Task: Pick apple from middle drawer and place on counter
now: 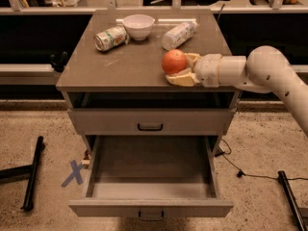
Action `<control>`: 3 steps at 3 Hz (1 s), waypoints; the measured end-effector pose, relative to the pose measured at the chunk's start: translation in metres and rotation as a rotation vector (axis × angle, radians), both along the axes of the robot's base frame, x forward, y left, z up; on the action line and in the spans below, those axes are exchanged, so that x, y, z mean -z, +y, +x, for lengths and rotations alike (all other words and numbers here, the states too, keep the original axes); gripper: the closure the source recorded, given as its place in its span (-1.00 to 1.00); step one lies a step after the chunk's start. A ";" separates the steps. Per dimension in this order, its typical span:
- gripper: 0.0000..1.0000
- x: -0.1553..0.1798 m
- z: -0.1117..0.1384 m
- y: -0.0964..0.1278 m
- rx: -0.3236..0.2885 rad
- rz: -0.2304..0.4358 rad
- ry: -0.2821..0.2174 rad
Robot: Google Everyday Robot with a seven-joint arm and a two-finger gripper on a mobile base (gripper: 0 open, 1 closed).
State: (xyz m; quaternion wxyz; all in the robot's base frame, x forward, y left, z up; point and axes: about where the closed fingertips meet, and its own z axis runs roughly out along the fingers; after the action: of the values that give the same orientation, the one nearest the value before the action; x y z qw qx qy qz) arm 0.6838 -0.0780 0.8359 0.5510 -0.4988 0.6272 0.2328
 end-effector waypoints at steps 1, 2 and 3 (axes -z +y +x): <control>1.00 0.012 0.012 0.003 0.011 -0.014 0.064; 0.70 0.012 0.022 0.005 0.012 0.006 0.098; 0.23 0.010 0.025 0.005 0.011 0.037 0.114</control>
Offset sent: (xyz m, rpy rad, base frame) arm 0.0344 0.0001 -0.0087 0.0386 0.1352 -0.0233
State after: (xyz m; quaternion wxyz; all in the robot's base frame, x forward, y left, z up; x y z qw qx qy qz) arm 0.7083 -0.0727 0.8255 0.5250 -0.4708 0.6559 0.2693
